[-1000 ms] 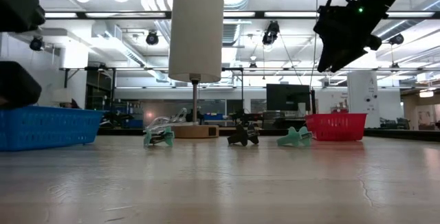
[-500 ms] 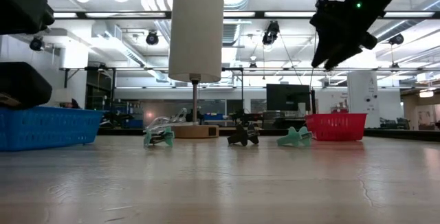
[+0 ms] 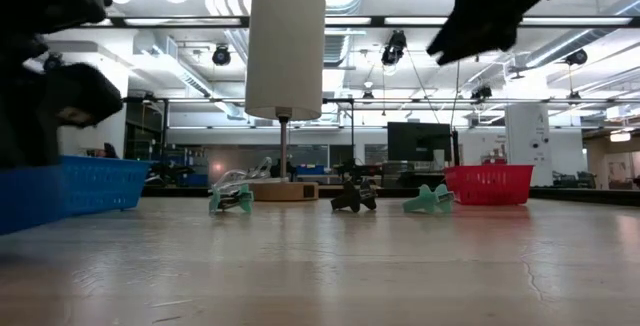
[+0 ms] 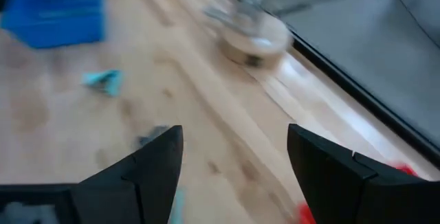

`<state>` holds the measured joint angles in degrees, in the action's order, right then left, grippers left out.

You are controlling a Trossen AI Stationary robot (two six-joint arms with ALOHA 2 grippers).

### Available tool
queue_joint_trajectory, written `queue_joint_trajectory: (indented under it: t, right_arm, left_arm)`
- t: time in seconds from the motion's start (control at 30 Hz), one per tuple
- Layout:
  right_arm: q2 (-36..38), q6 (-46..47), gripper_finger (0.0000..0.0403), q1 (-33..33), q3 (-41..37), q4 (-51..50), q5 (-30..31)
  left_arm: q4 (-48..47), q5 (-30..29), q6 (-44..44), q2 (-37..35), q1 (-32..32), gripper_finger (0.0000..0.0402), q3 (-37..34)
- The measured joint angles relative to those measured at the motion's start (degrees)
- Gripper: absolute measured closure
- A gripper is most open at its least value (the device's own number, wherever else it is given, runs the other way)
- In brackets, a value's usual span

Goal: Pick and place Stapler, Stapler remover, tape
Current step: Put the blue tape into the red bin

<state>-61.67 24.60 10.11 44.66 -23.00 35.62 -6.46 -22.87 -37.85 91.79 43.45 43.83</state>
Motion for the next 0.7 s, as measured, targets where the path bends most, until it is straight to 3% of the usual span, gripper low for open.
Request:
queue_joint_trajectory:
  t: [0.17,0.4,0.57,0.7]
  right_arm:
    - [-2.49,-3.26,0.0147,4.12,-0.07,6.57,-2.59]
    - [-9.82,-9.51,0.0141,6.38,-0.07,18.3,-18.6]
    - [-16.07,-13.35,0.0149,6.88,-0.07,30.56,-26.21]
    - [-20.38,-15.6,0.0155,6.9,-0.11,37.52,-30.81]
  left_arm:
    - [0.45,-11.15,4.08,-0.02,-0.74,0.0336,0.66]
    - [0.47,-25.86,13.91,-0.82,-1.46,0.0359,5.11]
    - [1.75,-35.79,21.87,-2.79,-1.56,0.0345,8.82]
    - [5.82,-39.98,29.44,-5.02,-1.66,0.0344,10.05]
